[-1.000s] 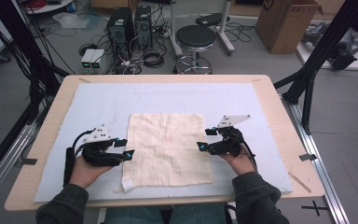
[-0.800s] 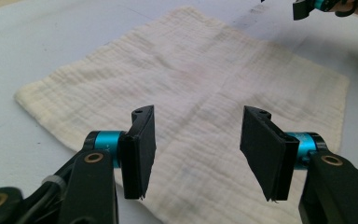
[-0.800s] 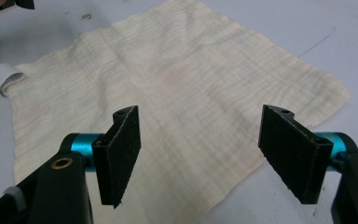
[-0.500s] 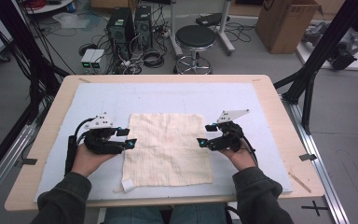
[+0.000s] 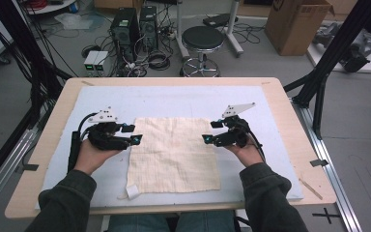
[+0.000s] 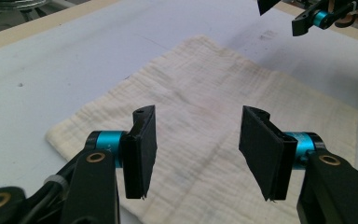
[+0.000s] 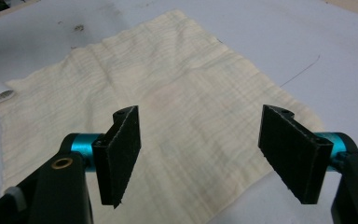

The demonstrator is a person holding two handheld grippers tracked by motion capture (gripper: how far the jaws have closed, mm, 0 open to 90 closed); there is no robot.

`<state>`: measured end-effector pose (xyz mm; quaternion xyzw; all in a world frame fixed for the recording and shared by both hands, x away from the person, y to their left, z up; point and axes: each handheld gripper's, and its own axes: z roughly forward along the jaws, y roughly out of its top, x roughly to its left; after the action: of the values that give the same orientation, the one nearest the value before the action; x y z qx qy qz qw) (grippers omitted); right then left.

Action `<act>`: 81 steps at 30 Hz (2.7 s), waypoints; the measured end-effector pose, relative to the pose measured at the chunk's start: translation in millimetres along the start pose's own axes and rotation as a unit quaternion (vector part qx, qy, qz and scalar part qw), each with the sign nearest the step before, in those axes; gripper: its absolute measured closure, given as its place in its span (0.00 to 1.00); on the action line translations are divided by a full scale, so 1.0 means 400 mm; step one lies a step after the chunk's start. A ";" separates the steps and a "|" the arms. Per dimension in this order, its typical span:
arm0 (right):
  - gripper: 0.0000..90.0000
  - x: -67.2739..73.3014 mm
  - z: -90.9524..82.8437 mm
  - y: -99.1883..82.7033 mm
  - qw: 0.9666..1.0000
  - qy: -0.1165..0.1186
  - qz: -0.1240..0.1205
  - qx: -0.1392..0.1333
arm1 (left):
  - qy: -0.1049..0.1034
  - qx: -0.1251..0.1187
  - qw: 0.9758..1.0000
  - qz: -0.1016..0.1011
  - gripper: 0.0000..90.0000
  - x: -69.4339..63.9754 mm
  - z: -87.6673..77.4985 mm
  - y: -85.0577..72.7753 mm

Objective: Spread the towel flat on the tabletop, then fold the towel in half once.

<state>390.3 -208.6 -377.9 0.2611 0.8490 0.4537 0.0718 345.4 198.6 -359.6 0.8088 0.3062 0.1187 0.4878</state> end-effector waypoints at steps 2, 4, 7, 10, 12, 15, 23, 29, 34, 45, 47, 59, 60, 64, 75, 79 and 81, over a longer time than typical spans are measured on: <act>0.32 -0.008 0.003 0.008 1.000 -0.002 0.002 -0.003 | 0.001 -0.004 1.000 -0.004 0.52 0.005 0.003 0.002; 0.32 -0.019 0.007 0.017 1.000 -0.003 0.002 -0.001 | 0.003 -0.002 1.000 -0.010 0.52 0.014 0.007 0.002; 0.32 -0.032 0.012 0.029 1.000 -0.004 0.006 0.001 | 0.003 0.000 1.000 -0.015 0.52 0.022 0.014 -0.001; 0.32 -0.040 0.017 0.039 1.000 -0.008 0.003 0.003 | 0.003 -0.001 1.000 -0.020 0.52 0.027 0.017 -0.001; 0.33 -0.047 0.021 0.040 1.000 -0.006 0.005 0.002 | 0.005 0.002 1.000 -0.019 0.52 0.031 0.020 -0.001; 0.33 -0.056 0.031 0.037 1.000 -0.007 0.009 0.008 | 0.007 0.002 1.000 -0.027 0.52 0.040 0.025 -0.003; 0.33 -0.077 0.052 0.053 1.000 -0.012 0.014 0.014 | 0.017 -0.007 0.999 -0.045 0.53 0.068 0.038 0.002; 0.33 -0.093 0.067 0.078 1.000 -0.015 0.019 0.011 | 0.022 -0.008 0.999 -0.049 0.53 0.087 0.050 0.021; 0.33 -0.109 0.083 0.083 0.999 -0.019 0.027 0.016 | 0.031 -0.010 0.998 -0.052 0.54 0.103 0.066 0.029; 0.33 -0.145 0.110 0.076 0.998 -0.032 0.044 0.023 | 0.041 0.006 0.997 -0.071 0.53 0.132 0.113 0.011; 0.33 -0.149 0.115 0.073 0.998 -0.035 0.045 0.027 | 0.045 0.005 0.996 -0.073 0.53 0.135 0.120 0.008; 0.37 -0.182 0.122 0.054 0.996 -0.048 0.061 0.039 | 0.091 0.021 0.992 -0.091 0.55 0.172 0.152 -0.013; 0.37 -0.184 0.124 0.052 0.996 -0.049 0.063 0.040 | 0.095 0.022 0.991 -0.094 0.55 0.178 0.154 -0.016; 0.38 -0.193 0.136 0.043 0.995 -0.049 0.071 0.050 | 0.110 0.023 0.987 -0.114 0.57 0.197 0.165 -0.029; 0.50 -0.226 0.156 0.019 0.990 -0.086 0.096 0.063 | 0.140 0.054 0.979 -0.137 0.56 0.227 0.210 -0.062; 0.54 -0.234 0.169 0.011 0.987 -0.097 0.104 0.077 | 0.144 0.065 0.978 -0.138 0.60 0.228 0.226 -0.071; 0.57 -0.234 0.181 0.008 0.986 -0.099 0.099 0.086 | 0.143 0.072 0.977 -0.139 0.64 0.227 0.232 -0.074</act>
<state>497.2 -201.6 -427.7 0.3928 0.8434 0.3560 0.0879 451.0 197.4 -440.8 0.7661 0.4900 0.1419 0.3910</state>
